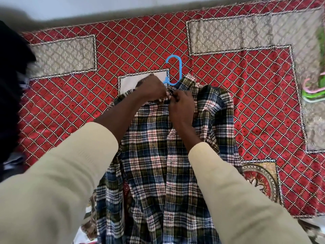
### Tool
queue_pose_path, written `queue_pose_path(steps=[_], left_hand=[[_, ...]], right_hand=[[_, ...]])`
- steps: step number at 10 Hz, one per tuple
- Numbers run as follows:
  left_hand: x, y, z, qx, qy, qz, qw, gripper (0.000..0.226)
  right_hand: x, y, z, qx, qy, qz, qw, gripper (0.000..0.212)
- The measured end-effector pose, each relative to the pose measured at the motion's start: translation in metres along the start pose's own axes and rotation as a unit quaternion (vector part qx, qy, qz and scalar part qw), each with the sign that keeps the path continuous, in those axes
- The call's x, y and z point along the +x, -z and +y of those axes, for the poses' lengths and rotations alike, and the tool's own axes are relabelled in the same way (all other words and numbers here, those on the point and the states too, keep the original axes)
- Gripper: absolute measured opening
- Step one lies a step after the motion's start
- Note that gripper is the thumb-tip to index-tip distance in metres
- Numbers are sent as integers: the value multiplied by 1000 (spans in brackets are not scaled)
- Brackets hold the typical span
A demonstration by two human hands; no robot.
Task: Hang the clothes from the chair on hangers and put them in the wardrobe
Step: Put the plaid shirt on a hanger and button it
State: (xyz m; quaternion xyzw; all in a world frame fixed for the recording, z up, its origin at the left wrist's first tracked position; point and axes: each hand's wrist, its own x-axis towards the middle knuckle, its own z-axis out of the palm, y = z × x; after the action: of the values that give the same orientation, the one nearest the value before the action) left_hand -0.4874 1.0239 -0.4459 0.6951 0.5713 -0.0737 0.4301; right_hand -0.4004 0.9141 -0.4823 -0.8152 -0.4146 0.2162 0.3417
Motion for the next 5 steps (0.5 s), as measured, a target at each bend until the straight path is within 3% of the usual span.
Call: queue_pose_path(steps=[1,2,3,4,5], left_hand=[[-11,-3,-3,-7,-13,19,1000,19],[-9,-9,-4,-42,-26,82,995,17],[-16,-17,0,21,-29,130,991,19],[-17,-22,3,15,-34,95,995,17],[-19,-19,3,-13,-28,49,998,16]], right_hand=[[8,7,-3,-54,7,-67,996,15],[7,14,-4,-45,-48,-46,997,11],[-1,14,-2,-10,-129,13,992,20],[-11,7,1,3,-147,-11,989,15],[-10,-1,1,4,-96,-46,994,17]])
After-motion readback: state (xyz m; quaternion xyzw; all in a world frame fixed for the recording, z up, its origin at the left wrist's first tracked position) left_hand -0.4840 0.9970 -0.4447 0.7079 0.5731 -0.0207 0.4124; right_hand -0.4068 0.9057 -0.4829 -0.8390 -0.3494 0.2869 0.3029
